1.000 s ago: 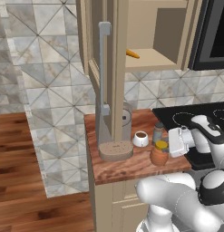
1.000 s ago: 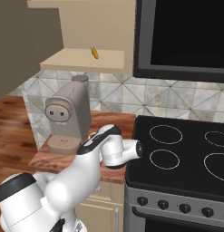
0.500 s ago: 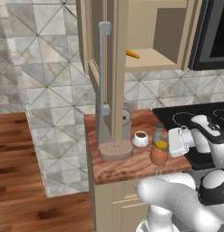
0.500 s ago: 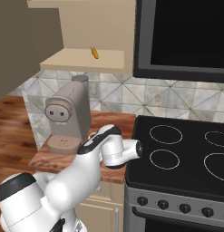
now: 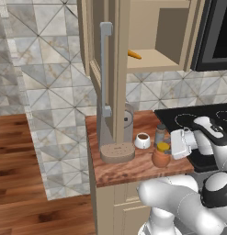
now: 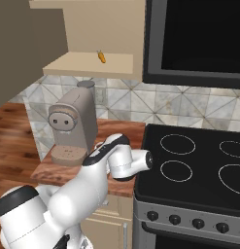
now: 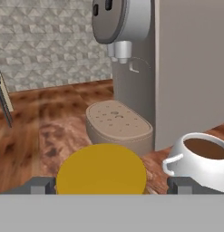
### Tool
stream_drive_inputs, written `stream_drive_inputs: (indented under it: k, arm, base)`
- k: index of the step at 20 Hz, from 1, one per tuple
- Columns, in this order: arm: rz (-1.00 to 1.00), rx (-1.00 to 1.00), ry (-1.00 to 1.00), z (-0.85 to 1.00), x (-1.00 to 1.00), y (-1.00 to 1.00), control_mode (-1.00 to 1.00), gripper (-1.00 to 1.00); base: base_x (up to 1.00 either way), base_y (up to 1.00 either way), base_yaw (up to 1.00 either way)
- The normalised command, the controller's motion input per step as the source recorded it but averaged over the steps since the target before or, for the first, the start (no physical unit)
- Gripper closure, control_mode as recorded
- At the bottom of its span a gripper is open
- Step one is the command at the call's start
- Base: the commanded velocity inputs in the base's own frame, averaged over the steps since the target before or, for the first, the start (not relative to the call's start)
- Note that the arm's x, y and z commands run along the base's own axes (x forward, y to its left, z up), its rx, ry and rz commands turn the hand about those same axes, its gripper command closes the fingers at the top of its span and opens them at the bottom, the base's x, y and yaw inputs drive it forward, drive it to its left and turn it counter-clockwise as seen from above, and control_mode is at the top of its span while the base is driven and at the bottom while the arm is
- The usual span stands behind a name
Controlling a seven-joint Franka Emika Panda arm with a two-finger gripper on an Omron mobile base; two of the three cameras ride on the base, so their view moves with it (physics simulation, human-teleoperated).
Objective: Pick the cinnamon and honey bottle from the cabinet and place them next to the mug.
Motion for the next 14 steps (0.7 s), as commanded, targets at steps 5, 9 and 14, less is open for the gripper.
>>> stream_drive_inputs:
  k: [5,9,14]
  arm:
    - [0.0,0.0,0.0,0.0,0.0,0.0,-1.0,-1.0]
    - [-0.02,0.0,-0.02,0.06,-0.03,0.0,-1.0,-1.0]
    - [-0.05,0.0,-0.07,0.21,-0.06,-0.01,-1.0,-1.0]
  base:
    - [0.0,0.0,0.0]
    - [0.0,0.0,0.0]
    - [0.0,0.0,0.0]
